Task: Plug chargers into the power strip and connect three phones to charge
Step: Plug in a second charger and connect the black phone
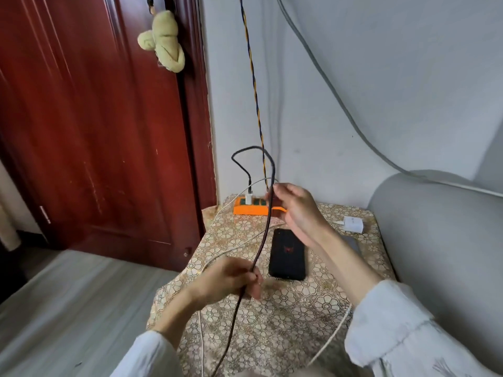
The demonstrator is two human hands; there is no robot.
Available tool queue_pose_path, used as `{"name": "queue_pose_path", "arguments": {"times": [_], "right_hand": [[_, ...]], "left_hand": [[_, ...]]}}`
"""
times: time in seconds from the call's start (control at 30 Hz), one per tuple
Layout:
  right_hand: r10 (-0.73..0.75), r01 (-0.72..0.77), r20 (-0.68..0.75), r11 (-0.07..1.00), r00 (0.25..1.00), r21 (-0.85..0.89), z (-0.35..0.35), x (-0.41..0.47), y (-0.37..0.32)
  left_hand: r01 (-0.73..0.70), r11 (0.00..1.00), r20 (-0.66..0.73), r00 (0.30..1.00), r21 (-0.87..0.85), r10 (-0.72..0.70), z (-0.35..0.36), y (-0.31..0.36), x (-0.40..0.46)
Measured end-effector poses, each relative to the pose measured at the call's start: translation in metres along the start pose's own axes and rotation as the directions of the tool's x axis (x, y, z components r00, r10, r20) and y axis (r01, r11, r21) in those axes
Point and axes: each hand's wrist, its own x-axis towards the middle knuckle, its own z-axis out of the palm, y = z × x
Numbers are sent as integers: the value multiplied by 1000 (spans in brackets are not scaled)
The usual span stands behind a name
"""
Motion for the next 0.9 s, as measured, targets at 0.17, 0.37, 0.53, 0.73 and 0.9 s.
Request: {"name": "queue_pose_path", "arguments": {"times": [0.17, 0.37, 0.53, 0.73, 0.9], "right_hand": [[166, -164, 175, 986, 971, -24, -14, -25, 50], [237, -73, 372, 911, 897, -405, 5, -48, 89], [83, -26, 229, 970, 970, -243, 0, -41, 56], [-143, 151, 57, 967, 988, -203, -12, -2, -27], [-165, 180, 81, 953, 983, -244, -4, 13, -59]], "left_hand": [[-216, 966, -338, 928, -143, 158, -18, 49, 12], [-340, 922, -411, 879, -185, 242, -35, 115, 31], [-369, 924, -467, 838, -102, 283, -49, 126, 32], [-26, 1000, -202, 979, -15, 22, -18, 52, 14], [-10, 998, 24, 1000, 63, 9, 21, 37, 19]]}}
